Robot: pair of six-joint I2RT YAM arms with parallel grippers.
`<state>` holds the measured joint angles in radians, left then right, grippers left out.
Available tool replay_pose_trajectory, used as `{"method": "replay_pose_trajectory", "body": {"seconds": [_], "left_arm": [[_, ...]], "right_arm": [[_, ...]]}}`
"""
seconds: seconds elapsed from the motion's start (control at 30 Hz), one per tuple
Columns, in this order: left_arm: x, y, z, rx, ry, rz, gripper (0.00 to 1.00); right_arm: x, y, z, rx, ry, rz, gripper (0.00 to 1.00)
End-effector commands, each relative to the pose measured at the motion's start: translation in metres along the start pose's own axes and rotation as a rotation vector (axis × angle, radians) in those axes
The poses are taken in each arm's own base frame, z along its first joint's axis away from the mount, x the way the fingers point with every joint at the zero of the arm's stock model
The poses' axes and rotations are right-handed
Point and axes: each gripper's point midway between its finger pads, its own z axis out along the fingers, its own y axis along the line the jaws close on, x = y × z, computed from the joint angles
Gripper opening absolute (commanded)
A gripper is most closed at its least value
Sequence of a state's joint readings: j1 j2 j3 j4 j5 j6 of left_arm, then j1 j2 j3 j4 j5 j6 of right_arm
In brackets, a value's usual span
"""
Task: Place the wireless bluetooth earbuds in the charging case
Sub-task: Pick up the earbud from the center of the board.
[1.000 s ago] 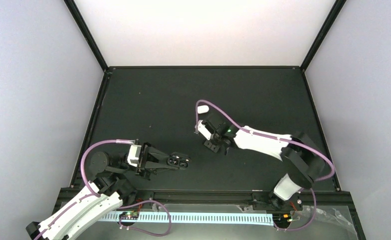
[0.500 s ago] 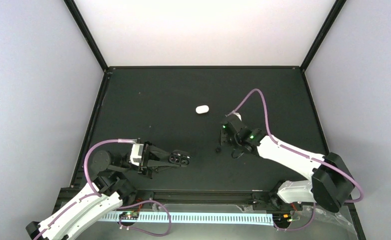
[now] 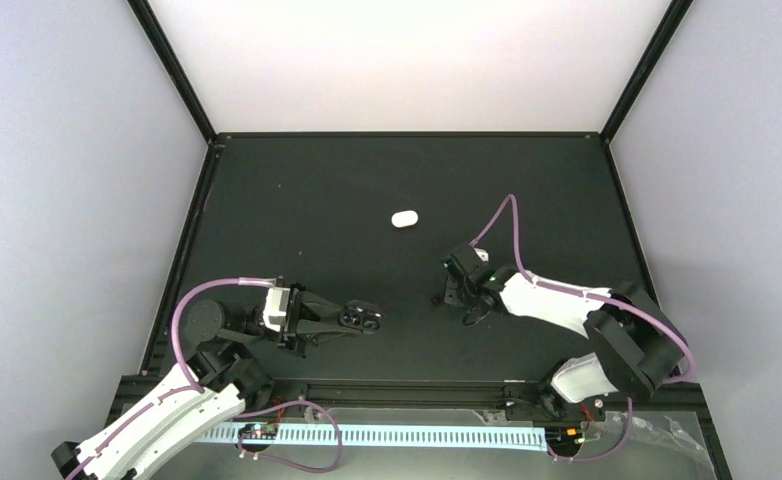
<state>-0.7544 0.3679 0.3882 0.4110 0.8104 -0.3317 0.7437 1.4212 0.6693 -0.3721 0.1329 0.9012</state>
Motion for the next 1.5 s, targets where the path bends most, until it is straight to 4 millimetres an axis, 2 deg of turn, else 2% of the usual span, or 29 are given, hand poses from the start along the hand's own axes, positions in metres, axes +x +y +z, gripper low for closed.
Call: {"method": "replay_pose_trajectory", "body": {"seconds": [0.0,0.13,0.3,0.67,0.87,0.97,1.2,1.37,1.47], "left_arm": [[-0.010,0.000,0.002,-0.004,-0.013,0.021,0.02],[-0.009,0.001,0.003,-0.008,-0.012,0.019,0.02],[-0.009,0.001,0.003,-0.007,-0.012,0.021,0.02],[-0.007,0.002,0.003,-0.011,-0.008,0.015,0.02],[-0.008,0.001,0.003,-0.009,-0.008,0.015,0.01],[-0.007,0.002,0.003,-0.010,-0.007,0.014,0.02],[-0.007,0.002,0.003,-0.011,-0.004,0.017,0.01],[-0.007,0.002,0.004,-0.008,-0.002,0.012,0.02],[-0.006,0.002,0.004,-0.009,-0.001,0.013,0.02]], "right_arm": [[-0.011,0.004,0.005,0.016,-0.030,-0.038,0.16],[-0.011,0.001,0.015,0.068,-0.015,-0.090,0.12],[-0.010,0.000,0.024,0.093,0.002,-0.129,0.11],[-0.011,0.031,0.027,0.057,0.008,-0.215,0.11],[-0.011,0.038,0.029,0.053,0.014,-0.247,0.11],[-0.016,0.040,0.026,0.059,0.003,-0.261,0.12],[-0.032,0.040,-0.005,0.043,-0.079,-0.262,0.15],[-0.024,0.049,-0.004,-0.007,-0.033,-0.321,0.21],[-0.015,0.047,0.002,-0.016,-0.003,-0.330,0.26]]}}
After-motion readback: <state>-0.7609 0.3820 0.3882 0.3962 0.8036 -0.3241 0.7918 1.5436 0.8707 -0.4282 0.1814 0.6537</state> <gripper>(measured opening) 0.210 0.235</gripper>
